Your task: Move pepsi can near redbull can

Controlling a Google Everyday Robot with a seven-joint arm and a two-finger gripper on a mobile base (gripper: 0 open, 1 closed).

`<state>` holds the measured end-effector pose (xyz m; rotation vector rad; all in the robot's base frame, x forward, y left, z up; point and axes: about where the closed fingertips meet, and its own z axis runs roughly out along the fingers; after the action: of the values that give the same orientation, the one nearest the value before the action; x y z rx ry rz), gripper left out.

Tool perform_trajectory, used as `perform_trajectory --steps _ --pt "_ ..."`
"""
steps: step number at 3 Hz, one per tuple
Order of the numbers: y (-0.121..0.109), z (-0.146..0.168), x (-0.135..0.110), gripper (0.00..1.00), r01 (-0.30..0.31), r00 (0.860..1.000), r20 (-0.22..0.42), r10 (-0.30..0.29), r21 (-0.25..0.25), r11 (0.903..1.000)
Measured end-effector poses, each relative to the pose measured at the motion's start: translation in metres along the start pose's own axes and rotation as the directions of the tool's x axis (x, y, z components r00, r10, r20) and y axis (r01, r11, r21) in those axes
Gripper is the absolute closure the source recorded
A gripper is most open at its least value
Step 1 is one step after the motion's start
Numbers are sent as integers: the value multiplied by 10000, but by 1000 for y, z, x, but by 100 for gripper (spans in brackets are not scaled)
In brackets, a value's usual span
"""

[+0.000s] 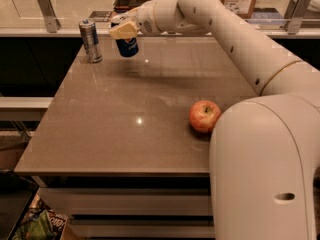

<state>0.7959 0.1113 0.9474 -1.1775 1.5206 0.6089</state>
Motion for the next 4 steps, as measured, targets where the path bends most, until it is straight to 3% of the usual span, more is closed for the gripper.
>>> perform_trajectory --steps 3,4 --pt "12 25 9 100 -653 9952 703 680 -395 9971" --pt "12 45 28 100 -1068 9881 1037 1132 -650 9921"
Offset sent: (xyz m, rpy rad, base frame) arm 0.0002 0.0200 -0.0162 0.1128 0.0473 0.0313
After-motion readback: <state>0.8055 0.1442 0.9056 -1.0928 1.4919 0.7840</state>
